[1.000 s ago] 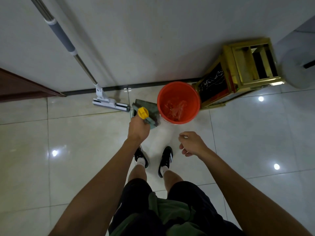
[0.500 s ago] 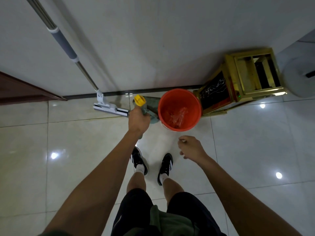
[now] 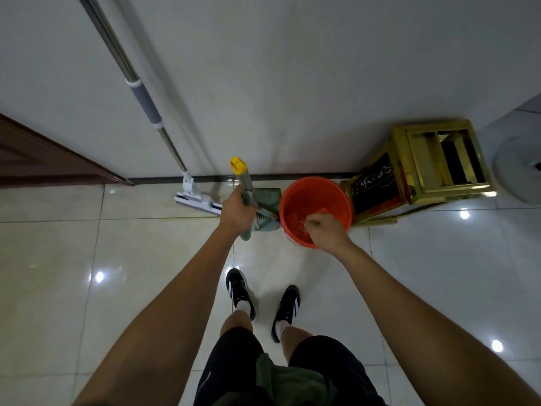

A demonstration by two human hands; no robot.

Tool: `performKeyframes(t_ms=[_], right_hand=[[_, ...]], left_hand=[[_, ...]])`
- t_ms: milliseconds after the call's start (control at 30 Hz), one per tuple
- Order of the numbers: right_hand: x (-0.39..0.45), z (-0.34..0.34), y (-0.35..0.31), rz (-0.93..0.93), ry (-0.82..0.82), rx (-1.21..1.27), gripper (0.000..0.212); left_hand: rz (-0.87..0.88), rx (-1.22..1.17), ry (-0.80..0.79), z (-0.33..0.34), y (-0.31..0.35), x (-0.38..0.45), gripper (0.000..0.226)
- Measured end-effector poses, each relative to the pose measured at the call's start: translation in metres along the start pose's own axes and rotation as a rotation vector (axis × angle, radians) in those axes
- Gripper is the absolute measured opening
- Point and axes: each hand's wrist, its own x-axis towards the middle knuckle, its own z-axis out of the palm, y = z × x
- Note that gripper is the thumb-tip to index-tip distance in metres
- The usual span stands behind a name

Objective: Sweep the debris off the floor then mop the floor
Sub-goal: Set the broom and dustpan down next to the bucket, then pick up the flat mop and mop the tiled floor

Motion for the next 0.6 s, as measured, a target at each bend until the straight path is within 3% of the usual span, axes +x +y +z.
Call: performKeyframes(t_ms=[100,200,367,600], right_hand=[[0.004,-0.016,-0.02,-0.02,0.041,0.021,0.031],[0.018,-0.027,-0.041,-0.064,0.079,0.088,0.034],[0.042,-0.038,-0.124,-0.159,0.09,0.274,0.043],[0.069,-0.042,-0.294,-0.322,0.177,0.415,0.035]], left_hand=[[-0.009,-0.044,-0.054,-0.009,-0.004,0.0,0.042],[0.003,-0.132,-0.116,-0.018,-0.021,0.009,0.06],[0.023,-0.223,-0.128,-0.064,-0.024,0.012,0.037],[0.006,-0.304,0.18,-0.179,-0.041,0.078,0.036]])
